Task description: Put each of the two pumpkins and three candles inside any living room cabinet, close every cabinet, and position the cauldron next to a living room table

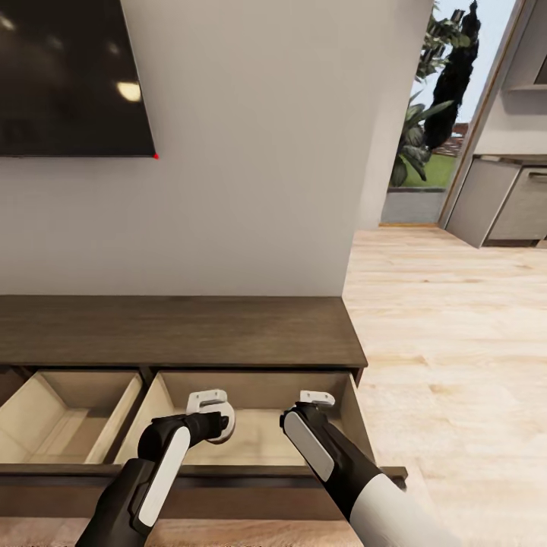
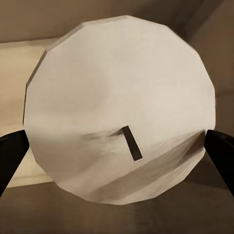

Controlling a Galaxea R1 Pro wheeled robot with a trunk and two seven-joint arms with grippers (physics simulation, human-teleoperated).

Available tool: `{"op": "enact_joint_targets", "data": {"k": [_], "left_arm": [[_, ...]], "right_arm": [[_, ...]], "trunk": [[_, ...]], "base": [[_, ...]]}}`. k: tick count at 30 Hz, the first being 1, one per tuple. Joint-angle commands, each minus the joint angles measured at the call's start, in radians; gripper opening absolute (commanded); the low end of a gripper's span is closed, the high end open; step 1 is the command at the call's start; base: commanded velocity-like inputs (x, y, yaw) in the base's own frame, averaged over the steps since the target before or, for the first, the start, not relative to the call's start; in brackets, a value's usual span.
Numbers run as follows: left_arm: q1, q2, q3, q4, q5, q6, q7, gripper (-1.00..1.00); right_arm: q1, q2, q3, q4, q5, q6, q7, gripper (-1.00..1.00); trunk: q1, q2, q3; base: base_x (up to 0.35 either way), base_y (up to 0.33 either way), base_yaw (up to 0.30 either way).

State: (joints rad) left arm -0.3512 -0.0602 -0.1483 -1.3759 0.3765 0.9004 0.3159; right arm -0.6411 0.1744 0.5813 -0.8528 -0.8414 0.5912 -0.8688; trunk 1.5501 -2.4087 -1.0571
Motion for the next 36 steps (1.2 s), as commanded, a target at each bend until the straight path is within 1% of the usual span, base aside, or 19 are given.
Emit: {"op": "enact_joint_targets", "data": {"k": [1, 5, 14, 25, 31, 36], "left_arm": [[0.000, 0.000, 0.000, 0.000, -0.001, 0.000, 0.000, -1.00], [0.000, 0.000, 0.000, 0.000, -0.001, -0.001, 0.000, -1.00], [0.000, 0.000, 0.000, 0.000, -0.001, -0.003, 0.000, -1.00], [0.000, 0.000, 0.001, 0.000, -0.001, -0.001, 0.000, -1.00], [0.000, 0.000, 0.001, 0.000, -0.001, -0.001, 0.000, -1.00], [0.000, 0.000, 0.000, 0.000, -0.001, 0.009, 0.001, -1.00]], "right_arm": [[0.000, 0.000, 0.000, 0.000, 0.001, -0.001, 0.000, -1.00], [0.000, 0.000, 0.000, 0.000, 0.001, -0.001, 0.001, -1.00], [0.000, 0.000, 0.001, -0.001, 0.001, -0.001, 0.001, -1.00], [0.000, 0.000, 0.002, -0.001, 0.001, -0.002, 0.001, -1.00], [0.000, 0.000, 0.002, -0.002, 0.001, -0.002, 0.001, -1.00], [0.000, 0.000, 0.002, -0.002, 0.001, -0.002, 0.001, -1.00]], "trunk": [[0.004, -0.007, -0.003], [0.019, -0.035, -0.016], [0.019, -0.035, -0.016], [0.019, -0.035, -0.016], [0.019, -0.035, -0.016], [0.038, -0.070, -0.031]], "base": [[0.000, 0.000, 0.000], [0.000, 0.000, 0.000], [0.004, 0.003, 0.000], [0.101, 0.063, 0.000], [0.024, 0.013, 0.000], [0.002, 0.001, 0.000]]}}
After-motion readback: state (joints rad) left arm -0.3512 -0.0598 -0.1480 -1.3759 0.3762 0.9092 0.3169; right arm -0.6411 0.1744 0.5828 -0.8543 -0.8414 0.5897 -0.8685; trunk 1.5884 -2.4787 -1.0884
